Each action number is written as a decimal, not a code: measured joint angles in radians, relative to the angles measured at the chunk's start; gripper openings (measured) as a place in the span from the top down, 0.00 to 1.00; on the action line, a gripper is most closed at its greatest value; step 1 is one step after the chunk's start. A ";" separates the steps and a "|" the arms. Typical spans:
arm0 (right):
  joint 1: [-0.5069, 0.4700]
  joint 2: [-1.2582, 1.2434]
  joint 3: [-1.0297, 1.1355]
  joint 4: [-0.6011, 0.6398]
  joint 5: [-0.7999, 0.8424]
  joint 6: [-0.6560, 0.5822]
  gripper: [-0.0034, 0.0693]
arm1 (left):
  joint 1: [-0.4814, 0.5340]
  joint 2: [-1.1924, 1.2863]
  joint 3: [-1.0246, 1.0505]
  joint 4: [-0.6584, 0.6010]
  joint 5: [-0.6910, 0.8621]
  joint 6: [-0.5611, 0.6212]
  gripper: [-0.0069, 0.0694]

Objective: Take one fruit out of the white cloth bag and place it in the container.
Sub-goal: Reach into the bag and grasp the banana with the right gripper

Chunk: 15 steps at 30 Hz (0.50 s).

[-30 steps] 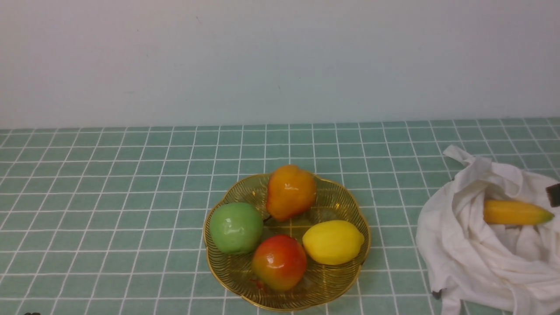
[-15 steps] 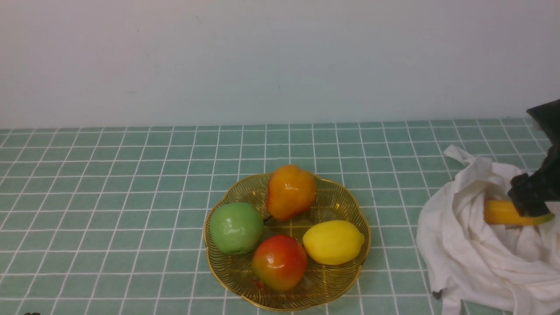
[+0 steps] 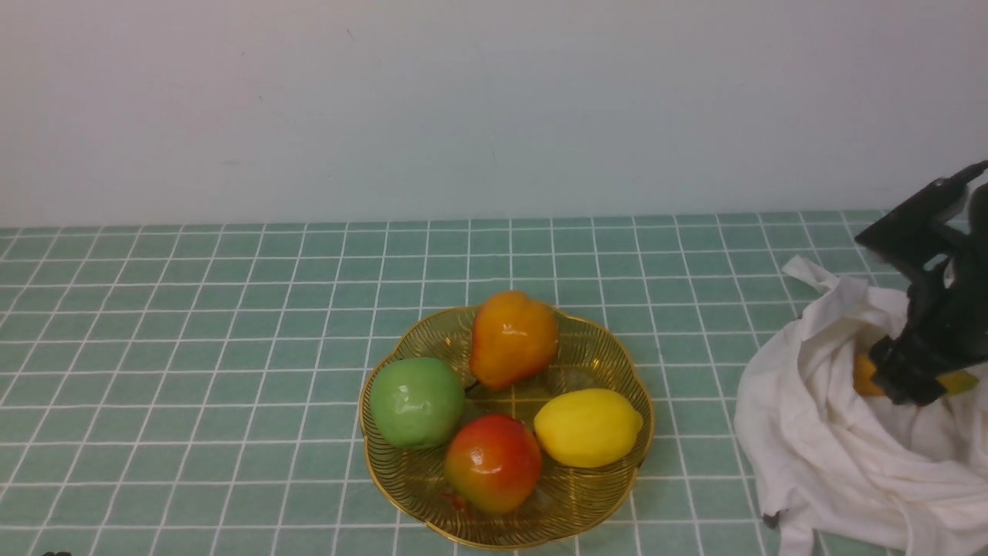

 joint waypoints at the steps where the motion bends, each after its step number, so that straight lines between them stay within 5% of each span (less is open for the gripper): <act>1: 0.010 0.007 0.000 -0.012 0.000 -0.005 0.14 | 0.000 0.000 0.000 0.000 0.000 0.000 0.92; 15: 0.046 0.089 0.000 -0.247 0.010 -0.008 0.20 | 0.000 0.000 0.000 0.000 0.000 0.000 0.92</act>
